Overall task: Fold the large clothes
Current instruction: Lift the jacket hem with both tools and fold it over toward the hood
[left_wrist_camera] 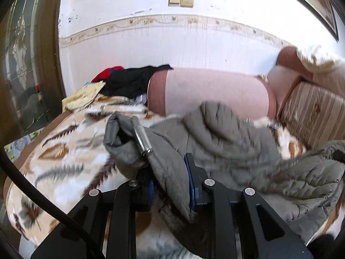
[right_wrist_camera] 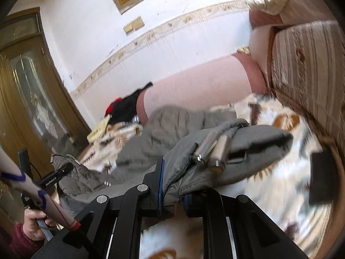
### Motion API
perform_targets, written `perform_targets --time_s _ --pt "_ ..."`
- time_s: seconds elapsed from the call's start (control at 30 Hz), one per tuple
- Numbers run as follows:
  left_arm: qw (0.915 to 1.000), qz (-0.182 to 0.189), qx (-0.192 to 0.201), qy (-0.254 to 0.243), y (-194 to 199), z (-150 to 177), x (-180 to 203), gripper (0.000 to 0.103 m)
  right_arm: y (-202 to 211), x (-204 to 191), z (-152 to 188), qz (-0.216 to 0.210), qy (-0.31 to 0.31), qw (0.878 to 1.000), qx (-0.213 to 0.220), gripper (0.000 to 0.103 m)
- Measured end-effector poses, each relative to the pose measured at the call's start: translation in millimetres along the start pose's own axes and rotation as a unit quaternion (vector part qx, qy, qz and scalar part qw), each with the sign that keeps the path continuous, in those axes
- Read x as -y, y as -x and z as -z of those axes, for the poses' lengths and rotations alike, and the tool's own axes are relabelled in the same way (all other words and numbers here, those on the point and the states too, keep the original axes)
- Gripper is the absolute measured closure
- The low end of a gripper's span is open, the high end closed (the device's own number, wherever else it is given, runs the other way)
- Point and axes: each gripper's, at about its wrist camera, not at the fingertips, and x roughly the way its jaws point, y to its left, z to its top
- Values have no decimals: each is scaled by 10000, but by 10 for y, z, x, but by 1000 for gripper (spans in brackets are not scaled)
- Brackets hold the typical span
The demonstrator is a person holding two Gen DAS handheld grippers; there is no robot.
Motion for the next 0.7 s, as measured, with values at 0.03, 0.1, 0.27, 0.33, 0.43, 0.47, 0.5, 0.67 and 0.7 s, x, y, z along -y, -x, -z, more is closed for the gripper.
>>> perform_targets --time_s 0.03,0.1,0.27,0.33,0.43,0.47,0.5,0.67,0.7 --pt "10000 35 10 36 -66 -152 -10 77 -70 -23 -149 -22 -61 10000 34 88" --pt "9999 70 96 93 -233 -489 -41 73 -216 -45 -420 -40 -179 9998 88 88" --pt "9994 -149 291 74 -767 -1181 -94 59 -887 -58 -1189 142 -362 9992 130 88" --pt "9987 -292 397 112 -911 -1409 -131 52 -1229 7 -1434 253 -495 9984 34 89" --pt "9971 -388 616 204 -1001 -1685 -259 39 -1658 125 -1674 418 -623 9971 -96 88" --pt "9963 -460 693 196 -1016 -1758 -309 39 -1826 177 -1745 490 -673 9964 -155 89" --pt "9958 -504 738 194 -1023 -1801 -356 38 -1985 233 -1804 582 -723 9955 -205 88" --pt "9964 -455 675 231 -1210 -1744 -496 36 -2687 540 -1902 1025 -1028 9879 -545 88" --pt "9975 -389 569 143 -1312 -1671 -456 36 -2774 599 -1902 1084 -1130 9859 -593 87"
